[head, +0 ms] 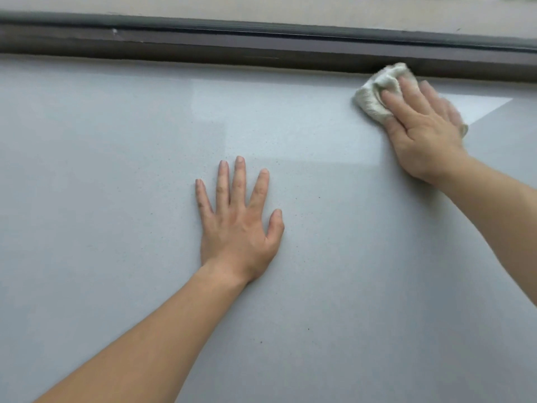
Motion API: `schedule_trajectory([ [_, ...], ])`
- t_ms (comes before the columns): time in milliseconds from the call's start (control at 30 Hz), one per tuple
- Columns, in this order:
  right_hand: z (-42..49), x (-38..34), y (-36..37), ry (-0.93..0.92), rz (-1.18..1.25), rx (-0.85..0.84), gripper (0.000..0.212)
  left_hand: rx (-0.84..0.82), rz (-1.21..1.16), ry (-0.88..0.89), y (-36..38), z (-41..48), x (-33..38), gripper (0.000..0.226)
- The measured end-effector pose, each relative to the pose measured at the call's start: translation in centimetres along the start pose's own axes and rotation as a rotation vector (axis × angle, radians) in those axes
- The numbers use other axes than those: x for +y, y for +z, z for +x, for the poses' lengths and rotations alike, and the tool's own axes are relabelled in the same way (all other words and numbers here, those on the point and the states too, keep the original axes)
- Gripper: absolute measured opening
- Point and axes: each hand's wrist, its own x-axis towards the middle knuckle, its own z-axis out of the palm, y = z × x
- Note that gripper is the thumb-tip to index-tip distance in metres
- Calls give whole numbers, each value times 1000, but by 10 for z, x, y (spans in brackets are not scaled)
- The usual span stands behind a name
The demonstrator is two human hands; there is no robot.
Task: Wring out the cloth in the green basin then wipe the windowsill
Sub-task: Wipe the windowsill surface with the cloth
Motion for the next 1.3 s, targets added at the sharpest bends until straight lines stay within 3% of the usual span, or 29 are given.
schedule_trajectory([
  [100, -18, -21, 12, 236, 21, 73, 51, -10, 18, -2, -1, 1, 0, 69],
  [167, -40, -41, 23, 85, -19, 64, 52, -9, 24, 0, -1, 1, 0, 69],
  [267, -48, -7, 9, -166, -47, -55, 53, -8, 14, -1, -1, 1, -1, 69],
  [367, -25, 27, -2, 70, -6, -3, 53, -11, 15, -3, -1, 1, -1, 69],
  [467, -40, 0, 10, 210, -7, 63, 52, -24, 19, -5, -2, 1, -2, 69],
  [567, -102, -19, 26, 11, -45, 30, 55, -29, 8, -1, -3, 1, -1, 69],
  [700, -130, 12, 21, -217, -89, -64, 55, -17, -39, -4, -4, -1, -3, 69],
  [800, -96, 36, 11, -6, -46, 18, 53, 39, -149, 6, -5, -9, 3, 66],
  [900, -101, 16, 18, 195, 23, 47, 52, 95, -200, 56, -4, -42, 22, 62],
  [967, -146, -3, 30, 60, -17, 43, 55, 107, -224, 77, -1, -75, 40, 59],
  [1067, -221, 2, 37, -281, -88, -78, 56, 72, -210, 74, 8, -121, 59, 61],
  [1133, -221, 28, 31, -343, -108, -122, 55, 16, -139, 77, 18, -139, 62, 65],
  [1300, -179, 39, 24, 119, -4, -11, 54, -22, -26, 52, 23, -141, 64, 70],
])
